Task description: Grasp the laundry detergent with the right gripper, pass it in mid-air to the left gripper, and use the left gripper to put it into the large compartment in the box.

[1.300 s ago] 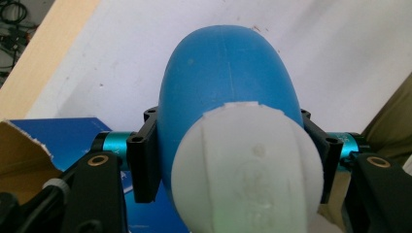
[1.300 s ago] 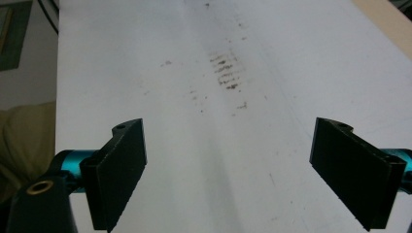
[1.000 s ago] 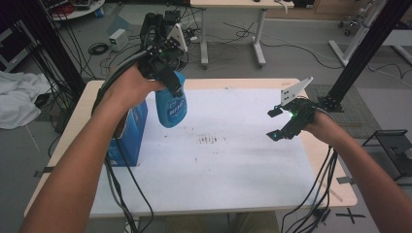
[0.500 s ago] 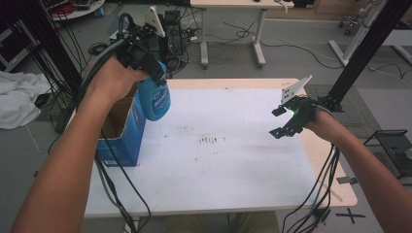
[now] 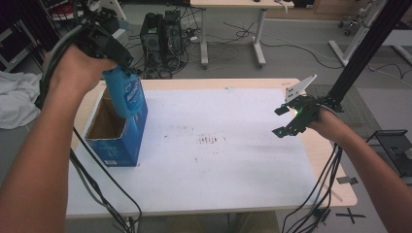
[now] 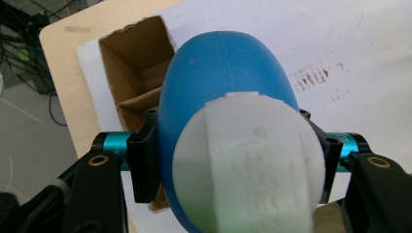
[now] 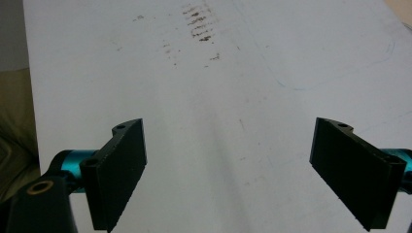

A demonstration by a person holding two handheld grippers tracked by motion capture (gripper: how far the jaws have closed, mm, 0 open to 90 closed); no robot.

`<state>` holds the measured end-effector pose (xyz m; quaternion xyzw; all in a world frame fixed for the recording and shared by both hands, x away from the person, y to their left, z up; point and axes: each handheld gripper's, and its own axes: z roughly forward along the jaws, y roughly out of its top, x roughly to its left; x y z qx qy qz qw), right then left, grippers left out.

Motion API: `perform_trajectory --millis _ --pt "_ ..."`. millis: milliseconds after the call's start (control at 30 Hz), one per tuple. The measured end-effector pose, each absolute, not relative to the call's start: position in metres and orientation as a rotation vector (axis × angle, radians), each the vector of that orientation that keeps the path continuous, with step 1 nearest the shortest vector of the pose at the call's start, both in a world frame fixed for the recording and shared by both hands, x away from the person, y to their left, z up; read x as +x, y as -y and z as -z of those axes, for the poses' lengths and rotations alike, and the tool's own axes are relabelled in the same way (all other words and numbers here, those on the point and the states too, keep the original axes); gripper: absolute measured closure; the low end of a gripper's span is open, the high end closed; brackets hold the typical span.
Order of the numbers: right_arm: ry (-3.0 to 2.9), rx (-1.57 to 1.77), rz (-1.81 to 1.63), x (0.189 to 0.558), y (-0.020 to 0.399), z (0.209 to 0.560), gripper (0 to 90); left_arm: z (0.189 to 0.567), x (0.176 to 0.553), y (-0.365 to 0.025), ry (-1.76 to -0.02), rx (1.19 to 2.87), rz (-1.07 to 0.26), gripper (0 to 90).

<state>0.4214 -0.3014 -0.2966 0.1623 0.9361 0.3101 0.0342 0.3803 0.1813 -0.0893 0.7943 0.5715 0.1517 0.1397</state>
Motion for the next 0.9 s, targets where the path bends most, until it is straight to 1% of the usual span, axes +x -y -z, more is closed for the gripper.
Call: perform_trajectory --millis 67,367,533,633,900 --pt "-2.885 0.523 -0.939 0.420 0.301 0.295 12.4 0.089 0.380 -0.184 -1.678 2.272 -0.429 37.8" --pt "-2.871 0.498 -0.949 0.419 0.302 0.293 12.4 0.086 0.377 -0.203 -1.769 2.203 -0.465 37.8" --pt "-2.869 0.524 -0.956 0.416 0.304 0.291 12.4 0.088 0.378 -0.208 -1.712 2.259 -0.469 37.8" --pt "-2.860 0.479 -0.958 0.417 0.305 0.291 12.4 0.090 0.380 -0.213 -1.685 2.275 -0.456 37.8" --pt "-2.855 0.517 -0.945 0.414 0.304 0.289 12.4 0.098 0.386 -0.229 -1.586 2.333 -0.421 37.8"
